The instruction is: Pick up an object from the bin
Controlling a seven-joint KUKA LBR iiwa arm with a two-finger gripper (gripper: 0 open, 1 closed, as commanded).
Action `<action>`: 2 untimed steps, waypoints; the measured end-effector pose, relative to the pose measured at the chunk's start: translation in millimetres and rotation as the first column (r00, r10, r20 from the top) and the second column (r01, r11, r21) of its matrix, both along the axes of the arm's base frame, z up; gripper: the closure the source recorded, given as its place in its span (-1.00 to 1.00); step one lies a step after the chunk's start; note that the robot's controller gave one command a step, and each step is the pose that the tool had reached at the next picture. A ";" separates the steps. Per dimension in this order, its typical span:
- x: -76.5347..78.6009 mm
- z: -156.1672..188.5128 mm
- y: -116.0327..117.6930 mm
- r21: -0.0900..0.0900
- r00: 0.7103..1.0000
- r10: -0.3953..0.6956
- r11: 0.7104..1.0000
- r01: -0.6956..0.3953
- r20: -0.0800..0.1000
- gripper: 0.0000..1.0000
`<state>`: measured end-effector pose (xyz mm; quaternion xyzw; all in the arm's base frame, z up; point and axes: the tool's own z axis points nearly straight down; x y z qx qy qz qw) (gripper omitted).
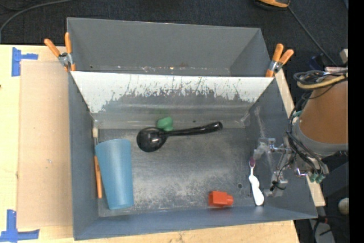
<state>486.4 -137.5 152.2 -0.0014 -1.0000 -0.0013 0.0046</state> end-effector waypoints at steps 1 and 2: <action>2.2 3.6 0.9 -0.002 1.000 0.005 1.000 -0.005 0.007 -1.00; 5.0 -68.6 3.3 0.001 0.851 0.525 0.851 -0.525 0.008 -1.00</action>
Offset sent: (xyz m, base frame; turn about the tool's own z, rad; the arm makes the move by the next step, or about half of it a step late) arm 0.0049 0.0025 -0.0822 -0.6511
